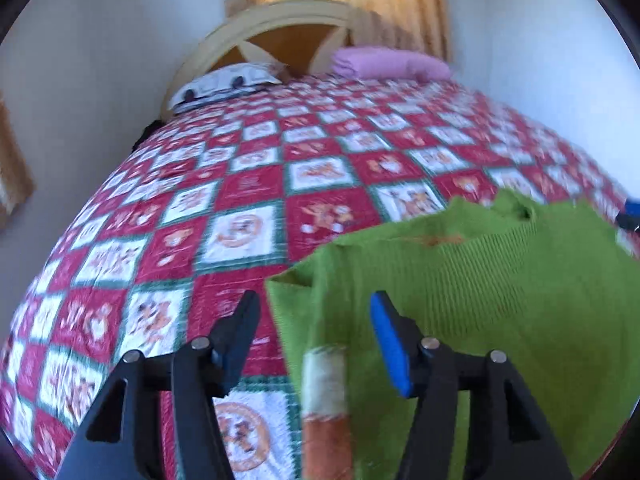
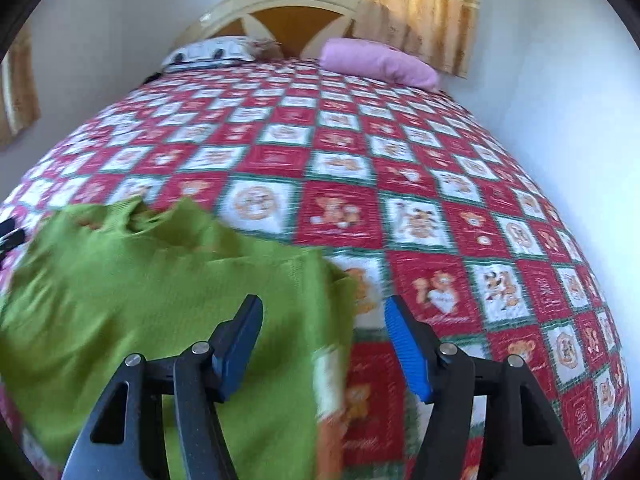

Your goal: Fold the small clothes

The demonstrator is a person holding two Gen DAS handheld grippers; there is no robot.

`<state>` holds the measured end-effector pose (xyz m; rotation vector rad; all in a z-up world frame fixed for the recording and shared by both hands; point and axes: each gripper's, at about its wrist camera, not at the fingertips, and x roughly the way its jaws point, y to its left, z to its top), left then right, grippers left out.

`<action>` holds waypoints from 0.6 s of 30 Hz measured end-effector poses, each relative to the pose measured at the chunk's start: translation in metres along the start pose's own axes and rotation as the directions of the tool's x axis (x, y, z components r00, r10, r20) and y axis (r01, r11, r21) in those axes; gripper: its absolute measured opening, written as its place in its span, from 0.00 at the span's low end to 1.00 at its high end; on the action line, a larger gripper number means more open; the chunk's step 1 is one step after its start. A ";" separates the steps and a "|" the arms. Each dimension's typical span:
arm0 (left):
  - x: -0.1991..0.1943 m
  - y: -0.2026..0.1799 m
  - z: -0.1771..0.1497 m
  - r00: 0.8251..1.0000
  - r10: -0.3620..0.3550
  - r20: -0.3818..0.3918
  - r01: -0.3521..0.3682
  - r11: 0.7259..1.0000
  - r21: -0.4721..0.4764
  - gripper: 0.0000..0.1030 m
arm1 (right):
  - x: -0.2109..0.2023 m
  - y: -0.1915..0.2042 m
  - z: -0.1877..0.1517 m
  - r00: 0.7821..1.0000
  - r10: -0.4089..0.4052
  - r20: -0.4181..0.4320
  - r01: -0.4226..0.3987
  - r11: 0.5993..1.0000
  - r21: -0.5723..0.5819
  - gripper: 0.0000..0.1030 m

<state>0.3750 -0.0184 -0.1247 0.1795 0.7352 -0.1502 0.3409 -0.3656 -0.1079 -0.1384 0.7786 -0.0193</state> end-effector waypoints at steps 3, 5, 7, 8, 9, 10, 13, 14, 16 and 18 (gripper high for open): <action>0.031 -0.012 0.004 0.996 -0.020 -0.087 0.023 0.999 0.034 0.32 | -0.002 0.024 -0.010 0.998 0.049 -0.029 -0.050 0.997 -0.058 0.62; 0.039 -0.013 0.006 0.994 -0.031 -0.105 0.034 0.999 0.021 0.07 | 0.000 0.035 -0.019 0.997 0.061 -0.039 -0.064 0.994 -0.091 0.62; 0.034 -0.011 0.009 0.996 -0.027 -0.085 0.027 1.000 0.005 0.06 | 0.003 0.040 -0.028 0.996 0.067 -0.051 -0.072 0.992 -0.106 0.62; 0.029 -0.007 0.011 0.998 -0.017 -0.060 0.016 1.000 -0.016 0.06 | 0.004 0.040 -0.031 0.996 0.064 -0.056 -0.070 0.992 -0.106 0.62; 0.025 -0.002 0.012 0.999 -0.016 -0.038 0.014 0.999 -0.040 0.06 | 0.006 0.040 -0.035 0.996 0.063 -0.059 -0.069 0.992 -0.105 0.62; 0.024 0.001 0.012 1.000 -0.011 -0.028 0.010 0.999 -0.054 0.06 | 0.008 0.038 -0.036 0.996 0.067 -0.061 -0.073 0.992 -0.101 0.62; 0.042 0.002 0.006 0.996 0.016 -0.086 -0.020 0.998 -0.053 0.06 | 0.020 0.029 -0.040 0.994 0.077 -0.082 -0.082 0.994 -0.068 0.65; 0.049 0.002 0.004 0.994 0.020 -0.108 -0.026 0.998 -0.056 0.06 | 0.023 0.026 -0.040 0.993 0.079 -0.085 -0.083 0.995 -0.051 0.69; 0.049 0.000 0.005 0.994 0.028 -0.103 -0.033 0.998 -0.050 0.08 | 0.027 0.020 -0.038 0.990 0.093 -0.104 -0.094 0.996 -0.002 0.70; 0.043 -0.002 0.007 0.994 0.060 -0.094 -0.064 0.997 -0.038 0.14 | 0.023 0.021 -0.035 0.992 0.072 -0.108 -0.071 0.997 0.006 0.70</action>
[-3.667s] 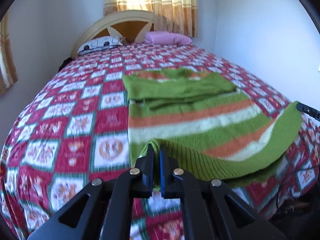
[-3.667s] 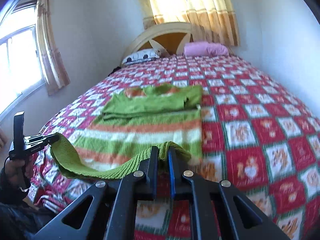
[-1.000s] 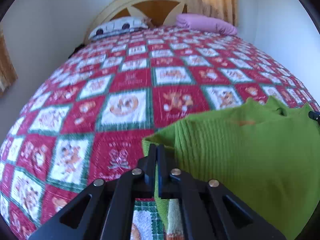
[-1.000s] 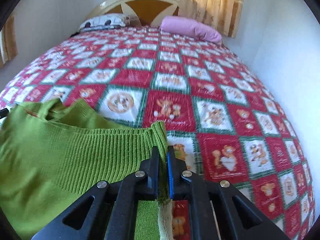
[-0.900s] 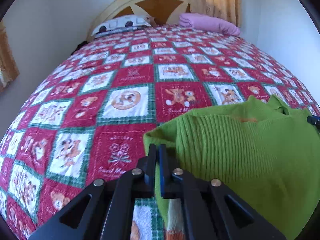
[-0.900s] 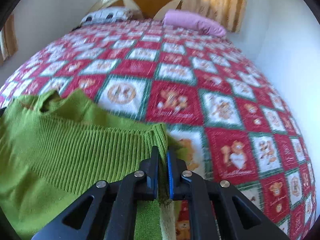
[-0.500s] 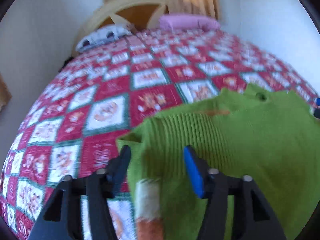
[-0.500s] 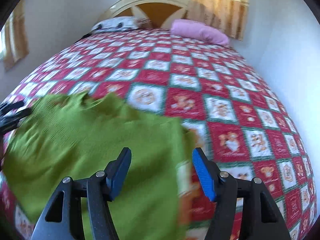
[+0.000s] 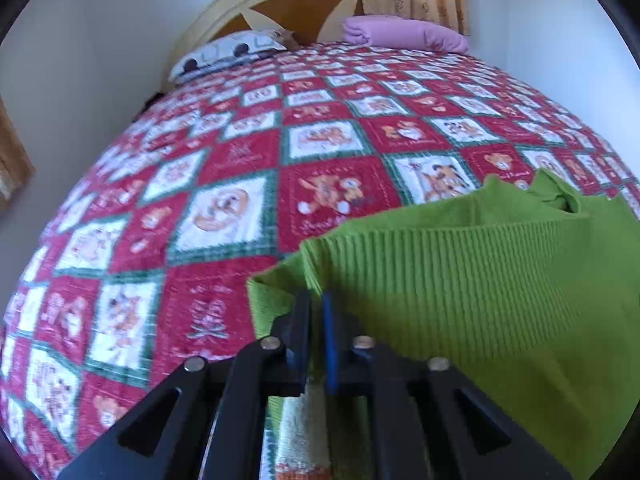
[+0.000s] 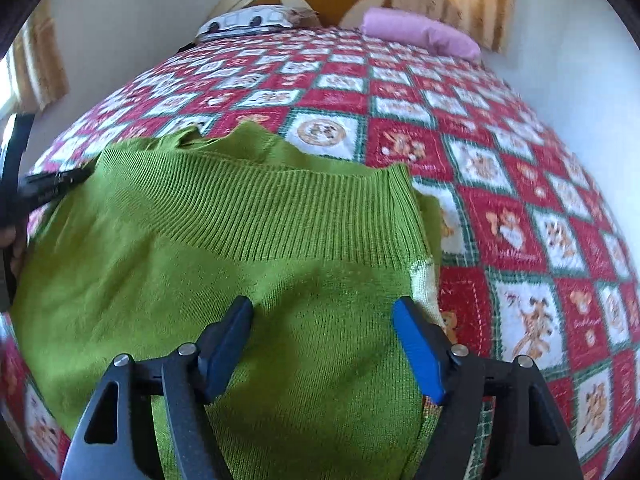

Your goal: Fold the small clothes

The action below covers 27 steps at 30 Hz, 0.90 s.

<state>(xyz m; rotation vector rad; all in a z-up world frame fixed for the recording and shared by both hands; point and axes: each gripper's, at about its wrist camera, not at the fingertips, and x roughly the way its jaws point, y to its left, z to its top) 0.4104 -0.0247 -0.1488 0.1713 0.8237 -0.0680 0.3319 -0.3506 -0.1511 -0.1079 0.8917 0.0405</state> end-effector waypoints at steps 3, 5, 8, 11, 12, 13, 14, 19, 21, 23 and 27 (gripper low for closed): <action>-0.023 0.006 -0.004 0.999 -0.004 0.033 0.005 0.999 -0.038 0.17 | -0.025 0.010 -0.001 0.998 -0.009 0.060 0.010 1.000 -0.018 0.71; -0.048 0.008 -0.013 0.997 -0.001 0.079 0.004 0.999 -0.039 0.29 | -0.043 0.023 -0.001 0.994 0.065 0.093 -0.063 0.998 -0.031 0.71; -0.075 0.007 -0.028 0.991 0.007 0.134 0.000 0.999 -0.049 0.55 | -0.045 0.048 0.002 0.983 0.168 0.068 -0.163 0.984 -0.073 0.71; -0.086 -0.002 -0.044 0.991 -0.021 0.135 0.025 0.999 -0.032 0.56 | -0.018 0.069 0.014 0.972 0.234 -0.004 -0.234 0.971 -0.055 0.68; -0.084 -0.005 -0.046 0.991 -0.026 0.128 0.029 0.999 -0.023 0.56 | -0.004 0.074 0.018 0.971 0.236 -0.035 -0.237 0.971 -0.041 0.65; -0.081 -0.009 -0.050 0.993 -0.022 0.120 0.023 1.000 -0.008 0.57 | 0.014 0.079 0.022 0.973 0.219 -0.079 -0.222 0.974 -0.033 0.59; -0.076 -0.012 -0.054 0.995 -0.004 0.103 0.004 1.000 0.003 0.58 | 0.029 0.083 0.025 0.981 0.171 -0.087 -0.175 0.984 -0.045 0.58; -0.051 0.006 -0.067 1.000 -0.009 0.020 0.011 0.995 -0.098 0.65 | 0.044 0.087 0.048 0.991 0.110 -0.072 -0.111 0.994 -0.007 0.59; -0.056 0.017 -0.068 0.999 -0.028 0.031 0.032 0.989 -0.147 0.65 | 0.034 0.089 0.047 0.994 0.094 -0.060 -0.095 0.995 -0.006 0.59; -0.060 0.024 -0.071 0.999 -0.015 0.050 0.023 0.985 -0.168 0.70 | 0.010 0.094 0.040 0.993 0.115 -0.006 -0.115 0.993 -0.016 0.60; -0.049 0.035 -0.077 0.998 -0.062 0.028 0.067 0.973 -0.221 0.75 | 0.005 0.122 0.018 0.990 0.140 -0.022 -0.141 0.981 -0.132 0.60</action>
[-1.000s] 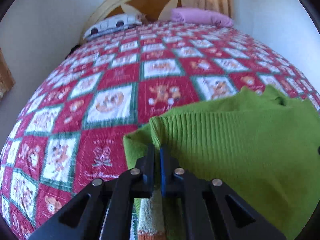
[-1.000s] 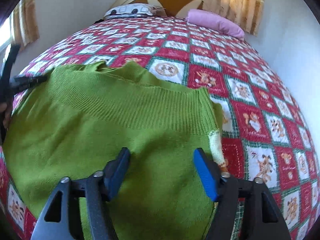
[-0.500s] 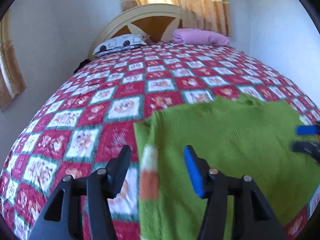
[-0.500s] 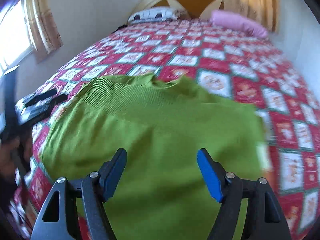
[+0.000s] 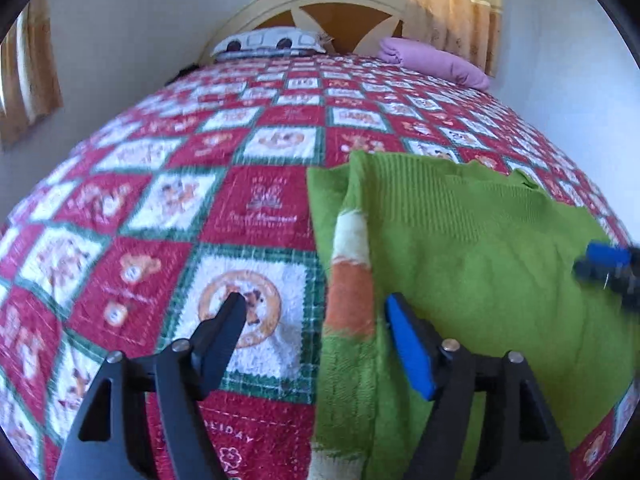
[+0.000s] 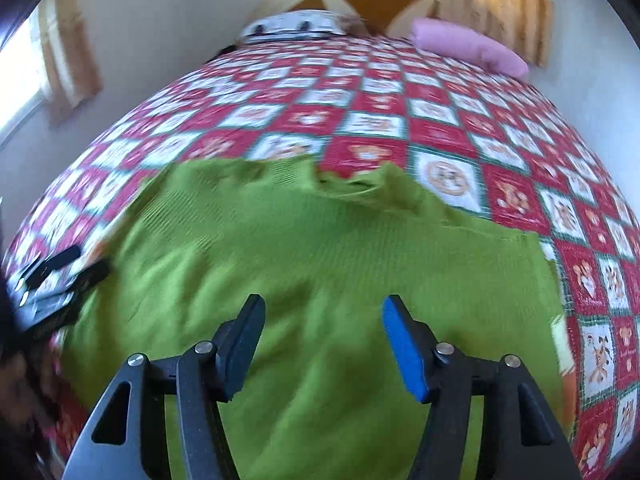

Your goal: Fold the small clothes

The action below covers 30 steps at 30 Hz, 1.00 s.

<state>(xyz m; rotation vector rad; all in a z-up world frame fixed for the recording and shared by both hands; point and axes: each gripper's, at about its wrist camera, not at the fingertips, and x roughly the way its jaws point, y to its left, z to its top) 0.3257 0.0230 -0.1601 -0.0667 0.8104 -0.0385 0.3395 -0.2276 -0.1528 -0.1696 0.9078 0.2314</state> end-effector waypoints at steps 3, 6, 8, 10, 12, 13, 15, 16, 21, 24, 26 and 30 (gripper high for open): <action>0.004 0.000 -0.002 1.000 0.007 -0.012 -0.007 1.000 -0.009 0.82 | 0.012 0.003 -0.005 0.999 -0.048 0.008 0.048 0.999 -0.010 0.70; 0.007 0.005 -0.003 1.000 0.001 -0.031 -0.002 1.000 -0.031 0.91 | -0.005 -0.010 -0.008 1.000 -0.008 0.026 0.006 0.997 0.077 0.70; 0.009 0.010 -0.005 0.999 -0.017 -0.043 0.015 0.998 -0.055 0.94 | -0.027 -0.016 -0.017 0.997 -0.022 0.076 0.015 0.996 0.091 0.70; 0.009 0.011 -0.005 0.999 -0.025 -0.043 0.022 0.998 -0.059 0.95 | -0.048 -0.031 -0.031 0.993 -0.049 0.105 0.037 0.993 0.113 0.70; 0.008 0.009 -0.006 0.999 -0.013 -0.042 0.010 0.999 -0.051 0.96 | -0.062 -0.047 -0.044 0.990 -0.082 0.114 0.065 0.987 0.147 0.70; 0.008 0.008 -0.006 0.999 -0.005 -0.042 0.003 0.999 -0.046 0.97 | -0.067 -0.058 -0.052 0.988 -0.108 0.113 0.087 0.981 0.171 0.70; 0.008 0.008 -0.007 0.999 0.002 -0.042 -0.004 0.999 -0.042 0.98 | -0.070 -0.079 -0.066 0.985 -0.148 0.086 0.126 0.969 0.214 0.70; 0.009 0.008 -0.006 0.999 0.002 -0.045 -0.004 0.999 -0.043 0.99 | -0.067 -0.085 -0.070 0.986 -0.152 0.067 0.133 0.965 0.224 0.70; 0.012 0.008 -0.006 0.998 0.011 -0.059 -0.013 0.999 -0.038 1.00 | -0.058 -0.091 -0.095 0.979 -0.197 0.059 0.183 0.966 0.184 0.66; 0.012 0.008 -0.006 0.998 0.019 -0.061 -0.021 0.999 -0.030 1.00 | -0.054 -0.085 -0.105 0.969 -0.235 0.079 0.219 0.960 0.172 0.66; 0.012 0.008 -0.006 0.998 0.016 -0.062 -0.018 0.999 -0.032 1.00 | -0.055 -0.091 -0.105 0.972 -0.221 0.075 0.204 0.962 0.182 0.66; 0.012 0.009 -0.006 0.998 0.018 -0.060 -0.020 0.999 -0.035 1.00 | -0.063 -0.086 -0.101 0.967 -0.246 0.061 0.234 0.959 0.158 0.66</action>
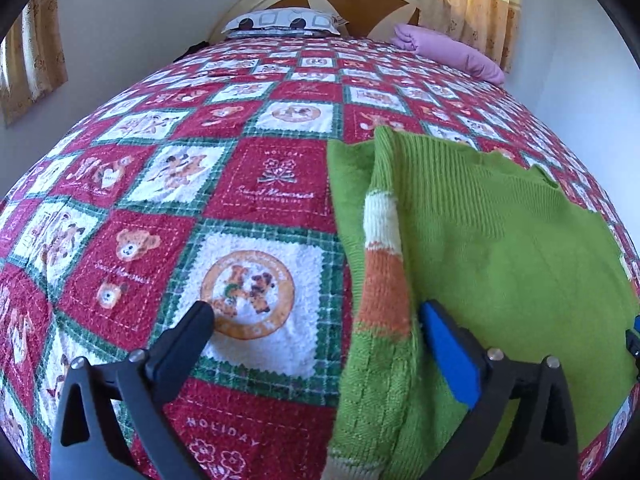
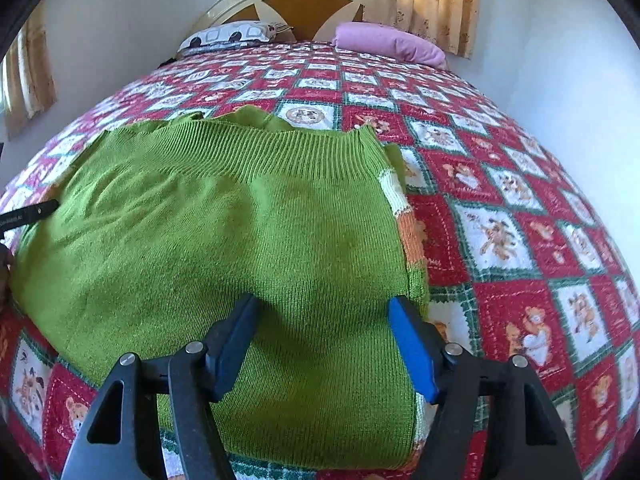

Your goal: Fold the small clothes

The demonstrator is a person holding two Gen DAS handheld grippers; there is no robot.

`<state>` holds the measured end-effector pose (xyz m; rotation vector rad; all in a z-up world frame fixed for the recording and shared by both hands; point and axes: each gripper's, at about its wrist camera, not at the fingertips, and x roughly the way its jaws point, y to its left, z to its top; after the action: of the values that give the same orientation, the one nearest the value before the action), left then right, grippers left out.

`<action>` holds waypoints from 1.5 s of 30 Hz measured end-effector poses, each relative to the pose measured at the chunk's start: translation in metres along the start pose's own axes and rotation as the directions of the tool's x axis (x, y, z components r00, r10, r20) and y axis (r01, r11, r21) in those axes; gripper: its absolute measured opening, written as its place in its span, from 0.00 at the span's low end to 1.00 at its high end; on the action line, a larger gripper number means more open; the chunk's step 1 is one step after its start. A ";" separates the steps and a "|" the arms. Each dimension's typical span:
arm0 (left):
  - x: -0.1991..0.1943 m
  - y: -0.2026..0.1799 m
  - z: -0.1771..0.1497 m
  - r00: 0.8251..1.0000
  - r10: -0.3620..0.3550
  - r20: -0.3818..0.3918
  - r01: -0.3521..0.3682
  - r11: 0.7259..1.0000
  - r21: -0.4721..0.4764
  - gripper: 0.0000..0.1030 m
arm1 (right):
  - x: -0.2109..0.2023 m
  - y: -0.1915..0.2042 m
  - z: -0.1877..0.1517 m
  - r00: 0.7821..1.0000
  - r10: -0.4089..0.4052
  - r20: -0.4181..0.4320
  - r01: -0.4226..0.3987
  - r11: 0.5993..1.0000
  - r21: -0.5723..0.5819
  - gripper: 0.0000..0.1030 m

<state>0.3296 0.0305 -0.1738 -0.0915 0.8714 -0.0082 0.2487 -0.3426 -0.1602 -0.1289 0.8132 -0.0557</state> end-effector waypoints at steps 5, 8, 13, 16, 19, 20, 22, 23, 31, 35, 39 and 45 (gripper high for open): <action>-0.001 0.001 -0.001 1.000 0.002 0.003 -0.002 1.000 -0.006 1.00 | -0.032 0.016 -0.003 0.999 0.028 0.040 -0.028 1.000 0.000 0.66; -0.002 0.001 -0.001 1.000 0.002 0.000 -0.002 1.000 -0.007 1.00 | -0.042 0.044 -0.007 0.999 0.045 0.030 -0.043 0.996 -0.079 0.66; -0.005 0.005 -0.002 1.000 -0.010 -0.005 0.010 1.000 -0.009 1.00 | -0.054 0.095 -0.008 0.992 0.120 0.042 -0.110 0.976 -0.187 0.67; -0.009 0.011 -0.004 0.999 -0.040 -0.016 0.039 0.999 -0.019 1.00 | -0.055 0.128 -0.009 0.987 0.152 0.043 -0.135 0.954 -0.268 0.67; -0.016 0.016 -0.005 0.998 -0.059 -0.025 0.059 0.998 -0.007 1.00 | -0.055 0.162 -0.012 0.983 0.175 0.046 -0.148 0.923 -0.355 0.67; -0.022 0.019 -0.004 0.998 -0.067 -0.012 0.067 0.998 -0.003 1.00 | -0.055 0.173 -0.013 0.982 0.183 0.047 -0.152 0.911 -0.384 0.67; -0.030 0.024 -0.001 0.997 -0.071 0.014 0.071 0.997 0.009 1.00 | -0.056 0.194 -0.015 0.978 0.203 0.043 -0.165 0.887 -0.431 0.67; -0.032 0.026 0.000 0.997 -0.073 0.024 0.073 0.997 0.015 1.00 | -0.055 0.202 -0.016 0.977 0.210 0.042 -0.169 0.877 -0.450 0.67; -0.031 0.043 0.022 0.992 -0.119 0.047 0.118 0.993 0.025 1.00 | -0.049 0.264 -0.020 0.973 0.219 0.072 -0.135 0.795 -0.591 0.67; -0.017 0.033 0.032 0.988 -0.149 0.023 0.148 0.988 0.050 1.00 | -0.049 0.291 -0.020 0.969 0.232 0.088 -0.125 0.765 -0.631 0.67; 0.000 0.024 0.044 0.985 -0.175 -0.006 0.175 0.983 0.055 0.96 | -0.048 0.307 -0.018 0.968 0.224 0.115 -0.099 0.760 -0.643 0.67; 0.023 0.010 0.057 0.977 -0.207 -0.041 0.210 0.975 0.076 0.89 | -0.036 0.315 -0.013 0.969 0.210 0.127 -0.085 0.771 -0.632 0.67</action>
<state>0.3883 0.0437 -0.1557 -0.1074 0.8904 -0.2420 0.2143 -0.0283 -0.1862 -0.6925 0.6183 0.3818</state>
